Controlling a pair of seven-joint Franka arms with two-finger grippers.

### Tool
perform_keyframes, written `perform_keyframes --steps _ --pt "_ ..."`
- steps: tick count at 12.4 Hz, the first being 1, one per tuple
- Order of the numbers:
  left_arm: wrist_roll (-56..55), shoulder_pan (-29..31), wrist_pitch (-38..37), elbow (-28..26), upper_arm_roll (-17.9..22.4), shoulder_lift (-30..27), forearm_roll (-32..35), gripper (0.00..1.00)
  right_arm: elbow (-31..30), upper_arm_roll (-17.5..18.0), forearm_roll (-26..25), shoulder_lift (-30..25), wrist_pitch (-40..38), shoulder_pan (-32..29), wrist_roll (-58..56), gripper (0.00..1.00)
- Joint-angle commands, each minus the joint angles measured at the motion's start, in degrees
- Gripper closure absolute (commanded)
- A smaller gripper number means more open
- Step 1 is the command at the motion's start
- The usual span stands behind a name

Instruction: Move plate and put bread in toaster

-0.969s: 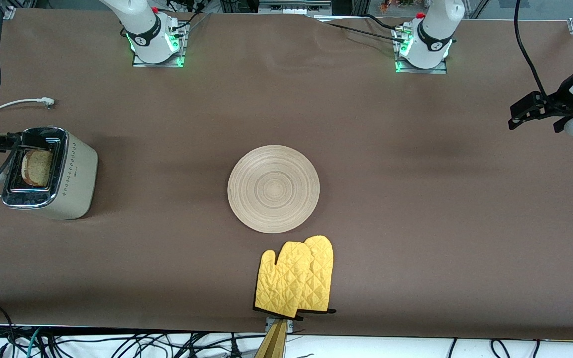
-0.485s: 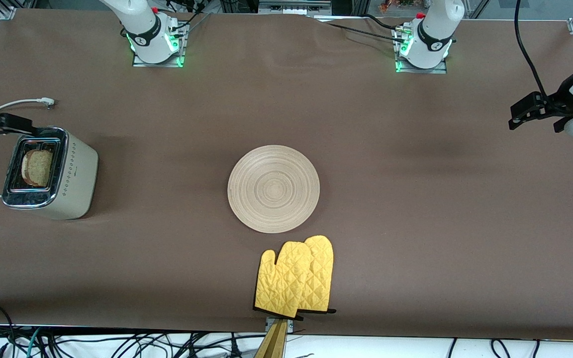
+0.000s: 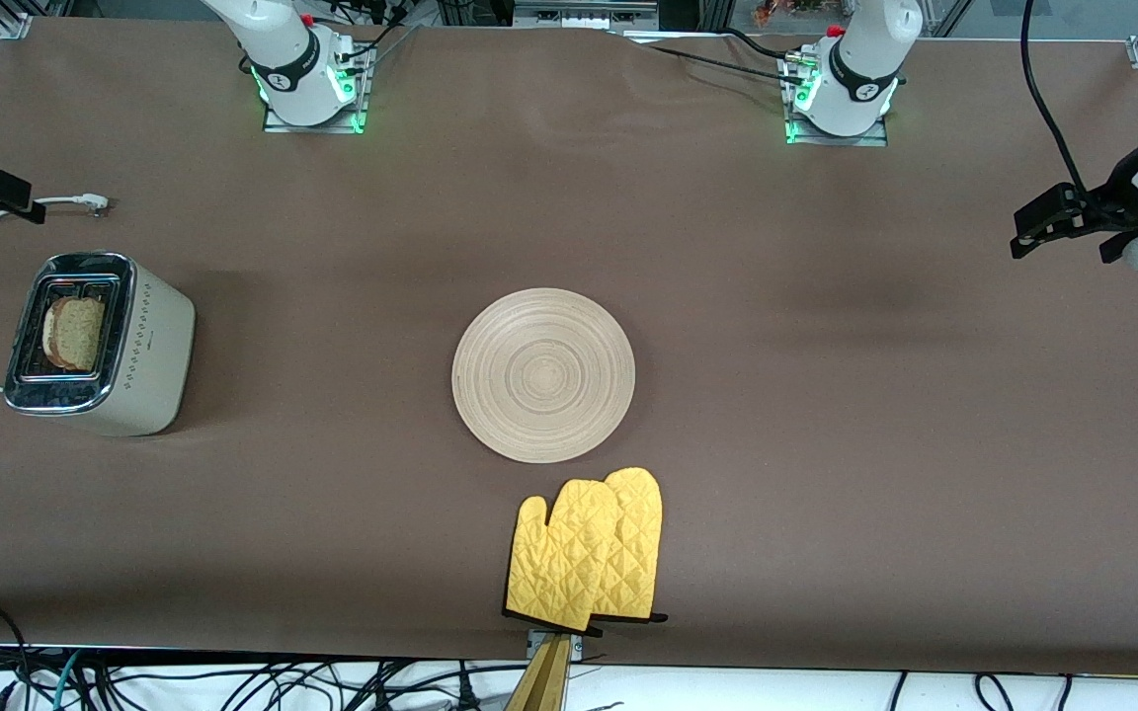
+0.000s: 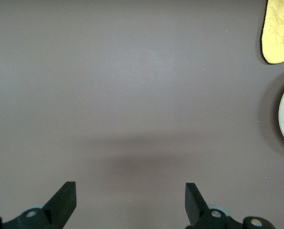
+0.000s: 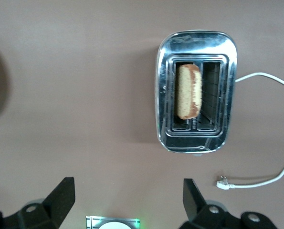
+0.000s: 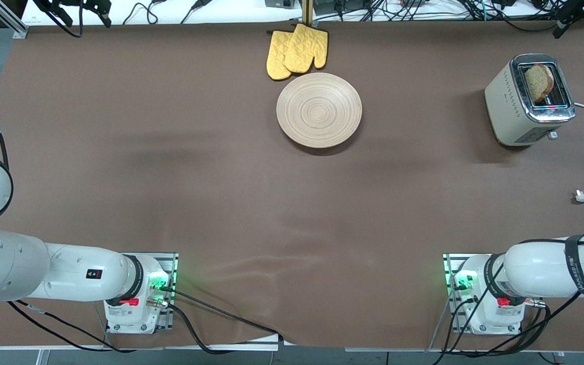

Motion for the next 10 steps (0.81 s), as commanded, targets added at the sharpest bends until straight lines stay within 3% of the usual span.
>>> perform_keyframes --steps 1,10 --pt "-0.78 -0.38 -0.77 1.58 0.09 0.58 -0.07 0.00 -2.23 4.91 -0.04 -2.52 1.35 -0.82 2.34 0.00" --pt "-2.19 -0.56 -0.77 1.58 -0.08 0.58 -0.07 0.00 -1.17 6.41 0.14 -1.91 1.18 -0.38 4.89 0.00"
